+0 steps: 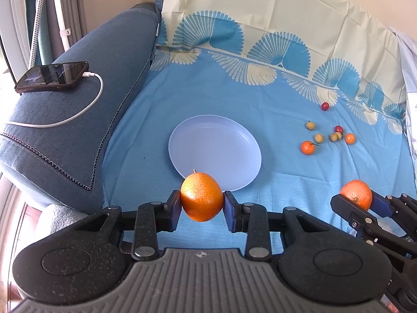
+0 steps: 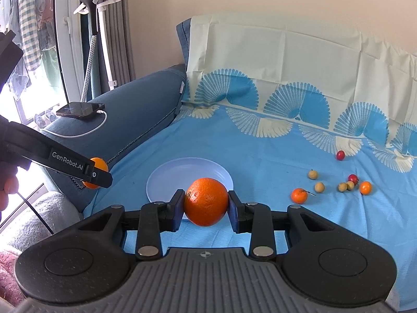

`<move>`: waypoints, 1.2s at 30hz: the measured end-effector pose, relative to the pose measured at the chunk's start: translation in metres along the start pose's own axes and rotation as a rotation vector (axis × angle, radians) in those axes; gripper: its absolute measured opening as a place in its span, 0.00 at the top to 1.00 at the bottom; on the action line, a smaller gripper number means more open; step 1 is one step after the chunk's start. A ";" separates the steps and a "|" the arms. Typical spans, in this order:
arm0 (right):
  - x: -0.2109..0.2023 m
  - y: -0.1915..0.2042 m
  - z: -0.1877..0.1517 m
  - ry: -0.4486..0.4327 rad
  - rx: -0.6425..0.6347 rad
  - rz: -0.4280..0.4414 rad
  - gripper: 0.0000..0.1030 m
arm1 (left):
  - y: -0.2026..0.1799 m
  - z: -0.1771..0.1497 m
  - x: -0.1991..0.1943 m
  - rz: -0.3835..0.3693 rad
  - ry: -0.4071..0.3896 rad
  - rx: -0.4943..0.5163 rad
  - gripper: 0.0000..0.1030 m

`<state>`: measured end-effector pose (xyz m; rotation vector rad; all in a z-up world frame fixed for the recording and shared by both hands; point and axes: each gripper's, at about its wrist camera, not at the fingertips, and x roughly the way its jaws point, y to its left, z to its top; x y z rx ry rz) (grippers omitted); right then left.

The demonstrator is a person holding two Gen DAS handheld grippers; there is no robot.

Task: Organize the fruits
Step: 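Carry both held oranges over the pale blue plate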

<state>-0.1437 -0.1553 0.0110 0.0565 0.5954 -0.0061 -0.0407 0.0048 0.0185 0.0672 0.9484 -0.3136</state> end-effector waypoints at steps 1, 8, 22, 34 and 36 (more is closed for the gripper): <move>0.000 0.000 0.000 0.001 0.000 -0.001 0.65 | 0.001 0.000 0.001 -0.001 0.001 -0.001 0.63; 0.004 0.001 0.001 0.014 0.003 -0.003 0.65 | 0.005 0.002 0.005 -0.002 0.007 -0.011 0.63; 0.019 -0.001 0.001 0.049 0.014 -0.009 0.65 | 0.009 0.011 0.020 -0.002 0.021 -0.033 0.63; 0.064 -0.004 0.004 0.089 0.018 -0.010 0.65 | 0.012 0.039 0.058 0.023 0.041 -0.030 0.63; 0.077 -0.003 0.005 0.105 0.015 -0.009 0.65 | 0.011 0.044 0.068 0.026 0.051 -0.026 0.63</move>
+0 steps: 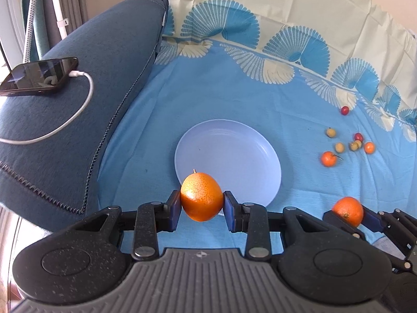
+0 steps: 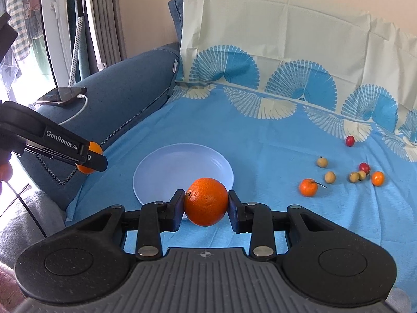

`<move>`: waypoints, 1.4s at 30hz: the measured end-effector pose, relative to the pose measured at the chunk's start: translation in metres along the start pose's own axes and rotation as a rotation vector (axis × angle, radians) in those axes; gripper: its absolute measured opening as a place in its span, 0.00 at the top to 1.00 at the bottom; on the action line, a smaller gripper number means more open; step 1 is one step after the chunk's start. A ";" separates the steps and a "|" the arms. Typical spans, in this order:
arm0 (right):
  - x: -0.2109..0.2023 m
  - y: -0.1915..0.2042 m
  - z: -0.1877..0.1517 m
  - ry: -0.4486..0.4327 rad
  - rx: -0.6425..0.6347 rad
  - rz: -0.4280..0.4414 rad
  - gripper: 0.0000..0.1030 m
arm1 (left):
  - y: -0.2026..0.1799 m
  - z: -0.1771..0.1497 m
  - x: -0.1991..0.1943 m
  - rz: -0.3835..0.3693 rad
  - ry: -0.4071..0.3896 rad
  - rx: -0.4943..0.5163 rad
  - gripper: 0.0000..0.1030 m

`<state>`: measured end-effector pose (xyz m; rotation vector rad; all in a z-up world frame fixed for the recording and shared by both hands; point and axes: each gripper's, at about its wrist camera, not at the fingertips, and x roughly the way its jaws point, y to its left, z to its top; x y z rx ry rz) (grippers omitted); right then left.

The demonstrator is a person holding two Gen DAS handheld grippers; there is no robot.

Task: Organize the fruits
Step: 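Carry both held oranges over the pale blue plate, then open both tools to drop the oranges onto the plate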

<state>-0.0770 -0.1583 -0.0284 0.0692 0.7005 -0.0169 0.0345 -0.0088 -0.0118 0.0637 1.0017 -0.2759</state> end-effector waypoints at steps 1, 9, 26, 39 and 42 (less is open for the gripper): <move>0.007 0.001 0.001 0.008 0.000 0.002 0.65 | 0.000 0.003 0.006 0.004 0.006 0.002 0.63; 0.066 0.007 0.005 0.070 -0.015 0.010 0.65 | -0.005 0.020 0.061 0.040 0.066 0.030 0.63; 0.142 0.020 0.016 0.163 -0.119 0.021 0.64 | -0.005 0.041 0.141 0.103 0.150 0.104 0.34; 0.070 0.015 0.016 0.110 -0.087 -0.016 0.03 | 0.007 0.013 0.059 0.163 0.075 0.075 0.00; 0.043 0.017 0.007 0.112 -0.053 -0.014 0.02 | 0.010 -0.005 0.036 0.181 0.064 0.057 0.00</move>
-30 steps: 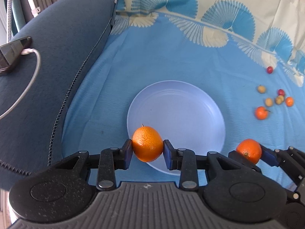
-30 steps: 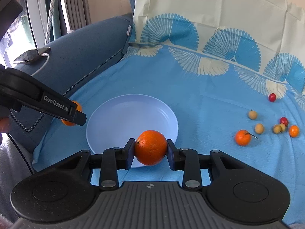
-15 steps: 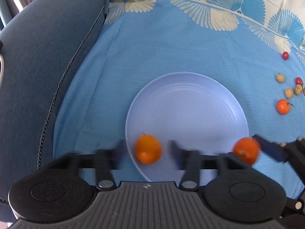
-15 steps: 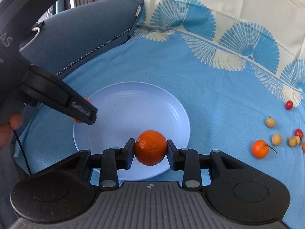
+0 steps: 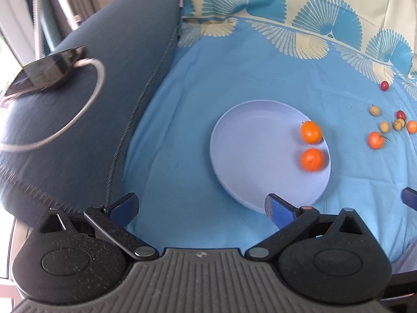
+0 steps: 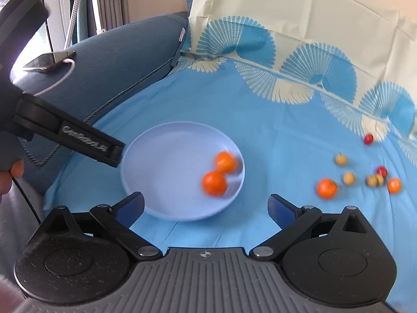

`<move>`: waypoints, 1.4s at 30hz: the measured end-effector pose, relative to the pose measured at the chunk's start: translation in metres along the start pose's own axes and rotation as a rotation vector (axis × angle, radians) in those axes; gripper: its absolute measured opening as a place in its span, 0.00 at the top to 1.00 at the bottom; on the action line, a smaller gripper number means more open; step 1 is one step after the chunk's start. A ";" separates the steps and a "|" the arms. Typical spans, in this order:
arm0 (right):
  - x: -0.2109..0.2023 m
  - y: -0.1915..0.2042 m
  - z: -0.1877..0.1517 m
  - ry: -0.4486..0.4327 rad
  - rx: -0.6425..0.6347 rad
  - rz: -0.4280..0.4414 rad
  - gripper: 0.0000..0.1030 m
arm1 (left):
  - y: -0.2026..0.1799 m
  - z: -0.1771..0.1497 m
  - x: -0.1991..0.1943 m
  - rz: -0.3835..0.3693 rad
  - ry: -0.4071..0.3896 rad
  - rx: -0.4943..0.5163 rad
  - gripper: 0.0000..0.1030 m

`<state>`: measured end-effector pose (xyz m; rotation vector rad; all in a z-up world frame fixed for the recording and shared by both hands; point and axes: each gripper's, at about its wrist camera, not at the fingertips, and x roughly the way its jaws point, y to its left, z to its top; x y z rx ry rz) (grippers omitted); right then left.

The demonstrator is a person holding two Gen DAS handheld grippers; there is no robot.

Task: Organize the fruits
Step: 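Open both tools to drop the oranges onto the plate, then lift both tools away from the plate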

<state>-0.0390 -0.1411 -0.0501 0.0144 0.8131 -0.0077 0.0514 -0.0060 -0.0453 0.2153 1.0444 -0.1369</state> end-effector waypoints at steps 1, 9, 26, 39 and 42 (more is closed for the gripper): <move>-0.008 0.001 -0.003 -0.005 0.008 0.000 0.01 | 0.001 -0.005 -0.007 0.004 -0.006 -0.005 0.00; -0.063 0.003 -0.010 -0.134 0.027 -0.035 0.01 | 0.000 -0.035 -0.051 -0.011 -0.082 -0.019 0.00; -0.111 0.008 -0.027 -0.243 0.035 -0.052 0.01 | -0.007 -0.059 -0.099 -0.015 -0.194 0.012 0.00; -0.113 0.005 -0.029 -0.243 0.049 -0.047 0.01 | -0.008 -0.059 -0.101 -0.014 -0.193 0.015 0.00; -0.112 0.005 -0.029 -0.240 0.050 -0.046 0.01 | -0.009 -0.058 -0.100 -0.012 -0.189 0.015 0.00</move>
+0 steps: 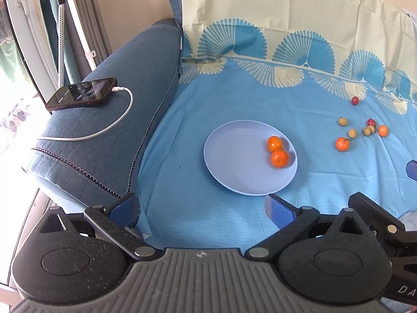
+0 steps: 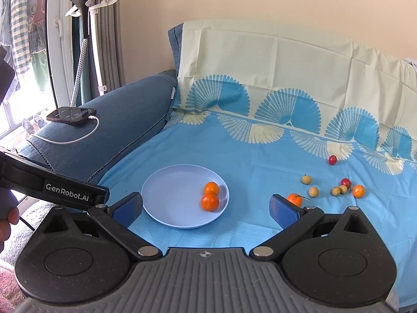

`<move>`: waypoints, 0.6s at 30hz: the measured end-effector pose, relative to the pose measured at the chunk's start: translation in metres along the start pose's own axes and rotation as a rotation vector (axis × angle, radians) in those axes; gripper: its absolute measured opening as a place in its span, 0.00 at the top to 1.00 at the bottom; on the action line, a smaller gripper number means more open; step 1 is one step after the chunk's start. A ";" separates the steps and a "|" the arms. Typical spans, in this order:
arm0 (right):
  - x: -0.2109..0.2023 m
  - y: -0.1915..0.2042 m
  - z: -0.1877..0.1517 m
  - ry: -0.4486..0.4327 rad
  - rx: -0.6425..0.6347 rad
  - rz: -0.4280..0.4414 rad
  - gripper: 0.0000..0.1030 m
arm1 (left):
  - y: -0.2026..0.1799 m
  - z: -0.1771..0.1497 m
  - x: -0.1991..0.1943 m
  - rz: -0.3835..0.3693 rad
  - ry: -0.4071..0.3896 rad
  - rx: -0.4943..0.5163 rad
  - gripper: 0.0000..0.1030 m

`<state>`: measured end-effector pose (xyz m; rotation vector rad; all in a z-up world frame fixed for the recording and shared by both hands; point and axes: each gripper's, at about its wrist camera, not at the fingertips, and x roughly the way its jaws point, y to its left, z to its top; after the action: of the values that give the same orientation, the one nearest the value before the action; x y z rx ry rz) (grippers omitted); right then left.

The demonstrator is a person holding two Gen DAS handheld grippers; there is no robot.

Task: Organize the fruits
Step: 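Lift both tools away from the plate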

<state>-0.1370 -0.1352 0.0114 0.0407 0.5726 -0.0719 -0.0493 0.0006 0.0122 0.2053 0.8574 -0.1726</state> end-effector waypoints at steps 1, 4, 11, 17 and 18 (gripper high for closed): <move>0.000 0.000 0.000 0.002 0.000 0.000 0.01 | 0.000 0.000 0.000 0.000 0.001 0.000 0.00; 0.002 0.000 -0.001 0.008 0.003 0.001 0.01 | 0.000 0.000 0.002 0.001 0.006 0.002 0.00; 0.005 -0.002 -0.002 0.020 0.014 0.007 0.01 | -0.002 0.001 0.007 0.005 0.020 0.008 0.00; 0.010 -0.005 -0.004 0.035 0.029 0.012 0.01 | -0.004 0.001 0.013 0.011 0.031 0.017 0.00; 0.011 -0.006 -0.004 0.039 0.032 0.012 0.01 | -0.004 0.002 0.013 0.011 0.033 0.017 0.00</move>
<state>-0.1305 -0.1417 0.0017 0.0771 0.6097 -0.0691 -0.0405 -0.0045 0.0026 0.2292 0.8873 -0.1661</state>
